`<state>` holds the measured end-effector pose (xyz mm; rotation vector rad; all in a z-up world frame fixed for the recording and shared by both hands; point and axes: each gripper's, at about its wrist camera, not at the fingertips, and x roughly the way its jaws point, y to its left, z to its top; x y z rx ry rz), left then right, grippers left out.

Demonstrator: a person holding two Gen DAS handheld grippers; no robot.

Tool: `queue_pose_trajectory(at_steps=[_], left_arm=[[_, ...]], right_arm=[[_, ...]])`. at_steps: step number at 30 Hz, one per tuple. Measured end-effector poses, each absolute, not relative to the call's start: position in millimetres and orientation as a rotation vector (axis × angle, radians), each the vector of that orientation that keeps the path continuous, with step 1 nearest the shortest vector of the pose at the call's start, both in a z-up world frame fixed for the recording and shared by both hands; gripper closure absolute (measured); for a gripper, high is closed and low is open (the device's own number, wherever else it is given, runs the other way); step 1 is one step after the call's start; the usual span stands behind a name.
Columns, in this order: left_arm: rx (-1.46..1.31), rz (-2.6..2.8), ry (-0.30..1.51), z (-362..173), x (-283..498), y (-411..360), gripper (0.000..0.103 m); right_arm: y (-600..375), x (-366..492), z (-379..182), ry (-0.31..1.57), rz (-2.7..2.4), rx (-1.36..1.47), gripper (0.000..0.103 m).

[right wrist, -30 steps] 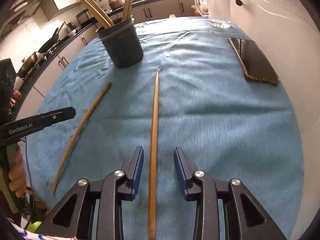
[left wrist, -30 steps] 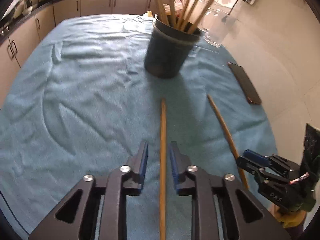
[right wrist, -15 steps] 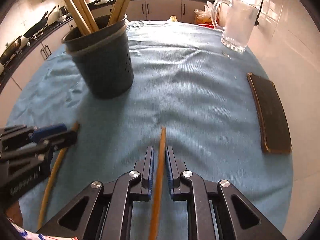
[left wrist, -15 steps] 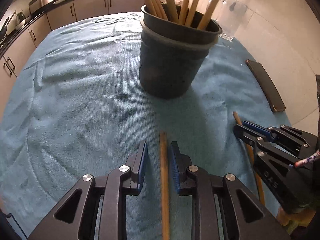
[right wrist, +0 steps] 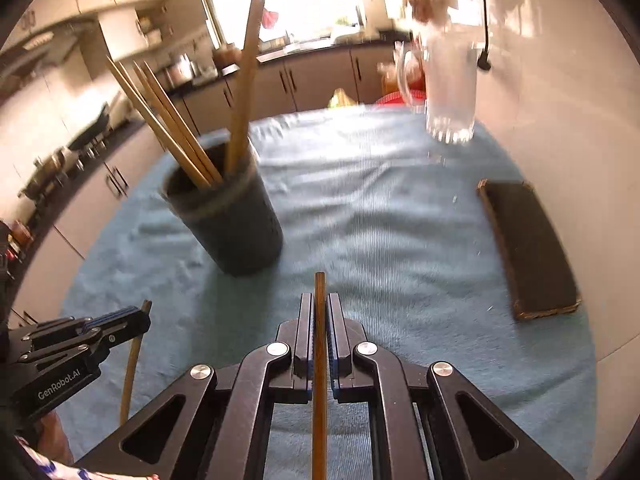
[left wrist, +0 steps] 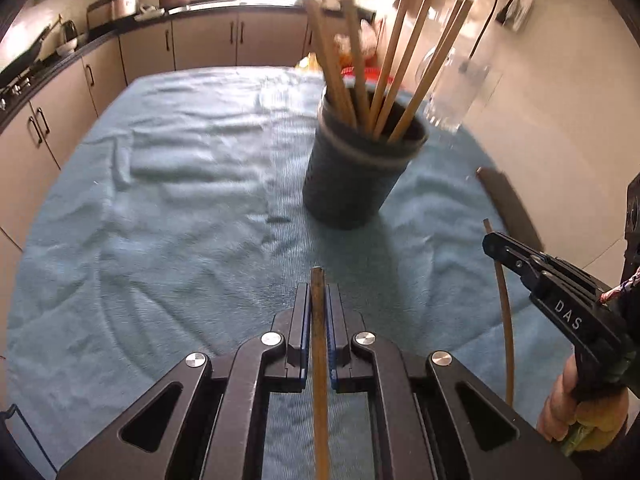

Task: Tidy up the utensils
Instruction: 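Lift both held chopsticks upright and raise them toward the black holder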

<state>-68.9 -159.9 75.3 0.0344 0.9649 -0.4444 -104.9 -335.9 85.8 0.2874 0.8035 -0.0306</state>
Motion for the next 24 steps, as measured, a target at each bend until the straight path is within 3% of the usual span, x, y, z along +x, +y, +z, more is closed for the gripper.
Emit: queue_pose_trajectory(at_steps=[11, 24], left_arm=[[0.019, -0.427, 0.736, 140.7, -123.9, -144.8, 0.096], [0.017, -0.407, 0.64, 167.0, -160.5, -133.4, 0.096]], right_arm=[[-323.8, -168.1, 152.9, 0.587, -0.009, 0.278, 0.097], [-312.1, -216.7, 185.7, 0.473, -0.005, 0.25, 0.097]])
